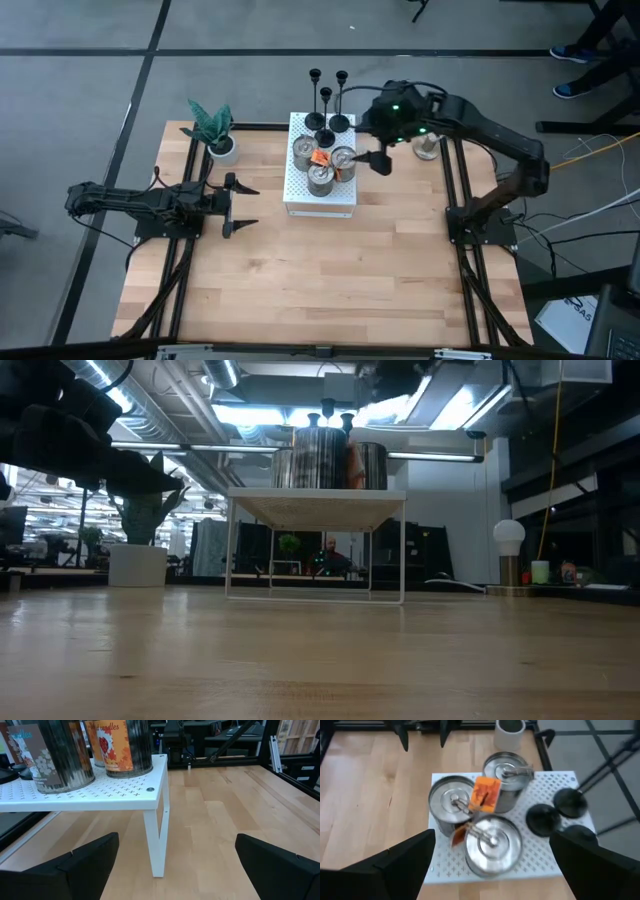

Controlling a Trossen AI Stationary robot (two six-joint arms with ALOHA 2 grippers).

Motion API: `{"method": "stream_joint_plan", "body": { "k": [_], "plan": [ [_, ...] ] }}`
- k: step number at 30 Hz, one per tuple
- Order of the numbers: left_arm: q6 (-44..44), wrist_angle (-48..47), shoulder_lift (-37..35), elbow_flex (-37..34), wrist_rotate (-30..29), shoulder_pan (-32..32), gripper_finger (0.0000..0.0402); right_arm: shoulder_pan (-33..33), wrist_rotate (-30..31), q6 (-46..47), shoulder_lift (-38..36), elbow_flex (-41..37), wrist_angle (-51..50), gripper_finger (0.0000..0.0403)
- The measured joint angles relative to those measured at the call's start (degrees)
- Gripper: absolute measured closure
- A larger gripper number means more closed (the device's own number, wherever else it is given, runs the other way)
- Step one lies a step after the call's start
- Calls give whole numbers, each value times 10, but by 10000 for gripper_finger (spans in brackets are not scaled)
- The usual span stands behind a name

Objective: Pick & Place candle stick holders
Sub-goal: Return to Home Position

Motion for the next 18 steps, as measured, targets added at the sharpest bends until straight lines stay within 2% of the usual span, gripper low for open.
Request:
{"method": "stream_joint_plan", "body": {
  "k": [4, 7, 11, 18],
  "plan": [
    [0, 0, 0, 0, 0, 0, 2, 0, 10, 0, -35, -5, -32, 6],
    [0, 0, 0, 0, 0, 0, 2, 0, 10, 0, -80, -53, -27, 6],
    [0, 0, 0, 0, 0, 0, 2, 0, 2, 37, -169, -169, 31, 6],
    [0, 0, 0, 0, 0, 0, 2, 0, 4, 146, -370, -383, 147, 6]
  ]
}}
